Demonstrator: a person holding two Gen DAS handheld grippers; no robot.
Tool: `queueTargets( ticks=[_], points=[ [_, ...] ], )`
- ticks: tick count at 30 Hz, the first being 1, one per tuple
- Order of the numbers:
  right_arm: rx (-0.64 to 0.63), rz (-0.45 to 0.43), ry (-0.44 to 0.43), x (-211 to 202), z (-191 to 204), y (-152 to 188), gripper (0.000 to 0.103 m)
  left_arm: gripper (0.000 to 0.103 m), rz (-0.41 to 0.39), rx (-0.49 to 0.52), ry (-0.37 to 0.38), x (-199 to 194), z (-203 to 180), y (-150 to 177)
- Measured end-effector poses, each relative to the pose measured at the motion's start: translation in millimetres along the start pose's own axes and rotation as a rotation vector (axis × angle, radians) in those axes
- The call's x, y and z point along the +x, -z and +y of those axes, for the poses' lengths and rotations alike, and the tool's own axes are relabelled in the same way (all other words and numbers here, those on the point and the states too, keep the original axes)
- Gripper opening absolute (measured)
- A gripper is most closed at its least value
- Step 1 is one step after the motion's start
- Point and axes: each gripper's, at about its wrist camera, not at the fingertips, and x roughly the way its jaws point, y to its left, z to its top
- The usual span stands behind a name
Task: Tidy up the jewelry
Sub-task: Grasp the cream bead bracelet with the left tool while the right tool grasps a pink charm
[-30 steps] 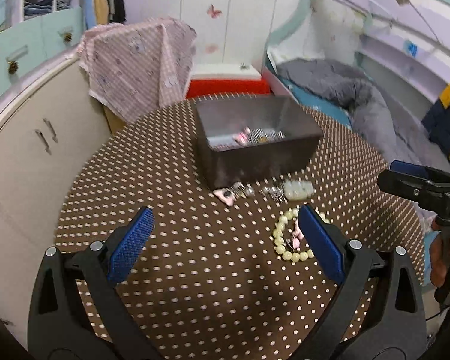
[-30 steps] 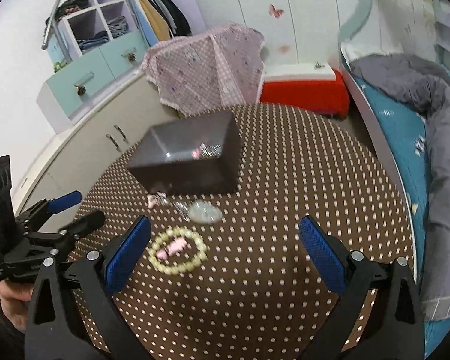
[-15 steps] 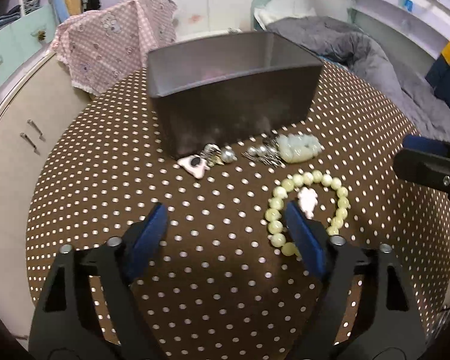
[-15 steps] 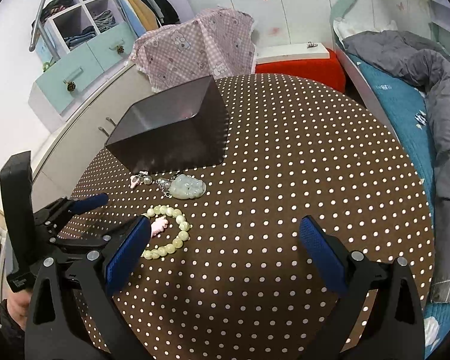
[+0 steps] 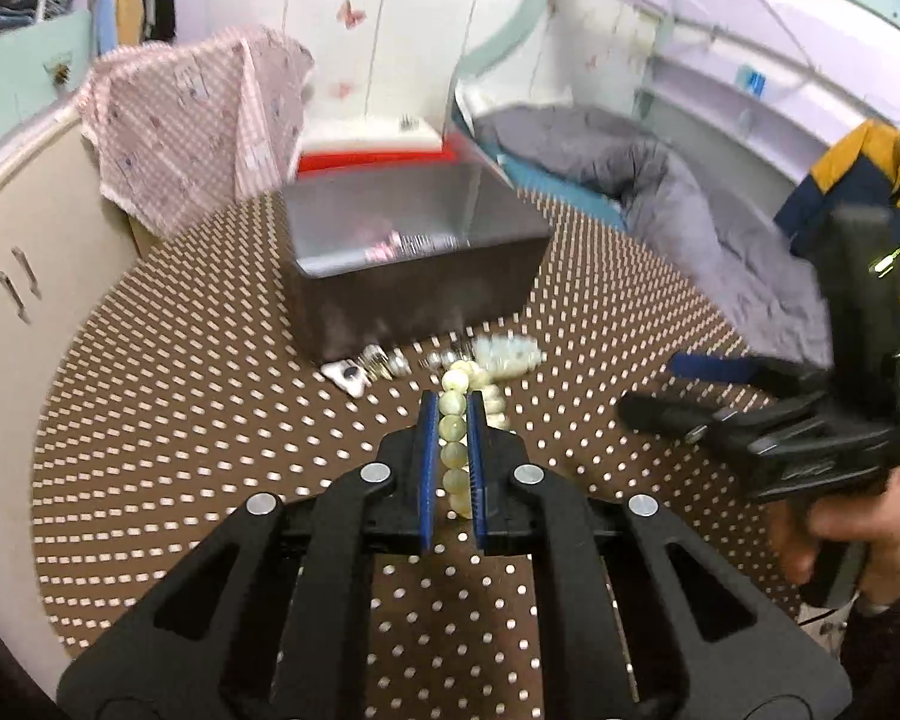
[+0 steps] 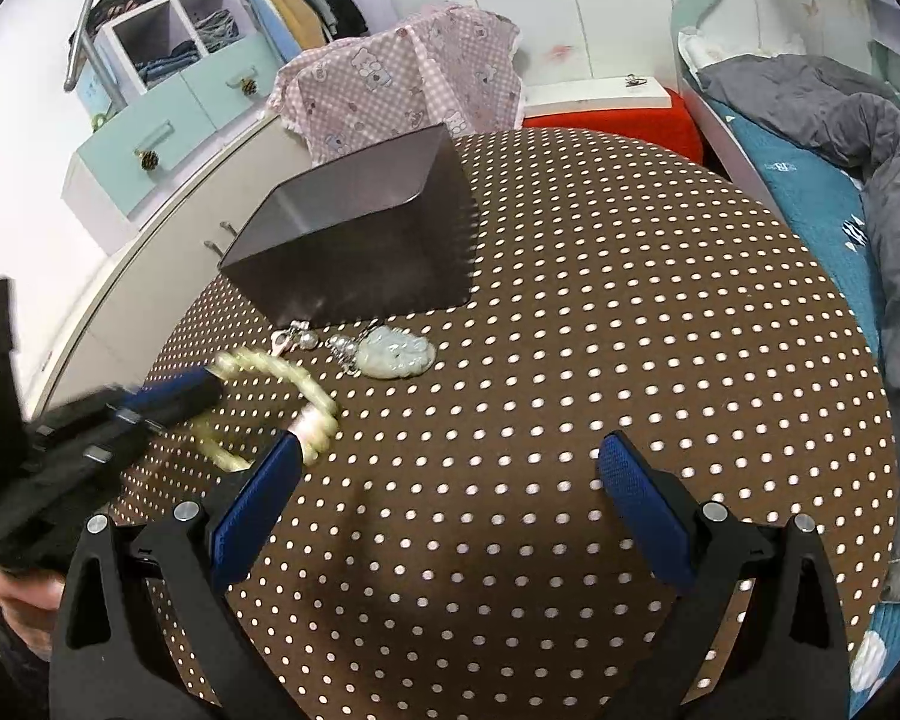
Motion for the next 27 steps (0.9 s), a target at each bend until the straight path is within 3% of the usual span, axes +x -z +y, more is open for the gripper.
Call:
queueTargets(
  ticks=[7,10,13,17,19,21,27],
  points=[
    [-0.1,0.03,-0.024,23.0,35.4,-0.7,0.095,0.009,-0.066,-0.053,-0.06,-23.5,12.7,1.5],
    [-0.143,0.043,-0.04,35.8,51.0,-4.3,0.095,0.009,-0.06,-0.076,-0.086,-24.7,25.1,6.7],
    [-0.194,0.064,-0.048,52.3,69.7,-6.2,0.087,0.009,-0.041,-0.106,-0.119,-24.2,35.2,12.9],
    [-0.311,0.065,0.04,75.2,94.3,-4.5,0.066,0.009,-0.031,-0.129,-0.138,-24.6,41.1,17.0],
    [-0.382,0.058,0.09,77.5,103.4,-1.1,0.045,0.009,-0.033,-0.131,-0.141,-26.7,41.2,18.3],
    [-0.377,0.071,0.05,73.8,101.4,1.3,0.011,0.009,-0.037,-0.132,-0.143,-27.8,41.4,17.8],
    [-0.288,0.036,-0.038,39.9,70.8,2.3,0.011,0.009,-0.052,-0.132,-0.134,-30.9,41.7,14.3]
  ],
)
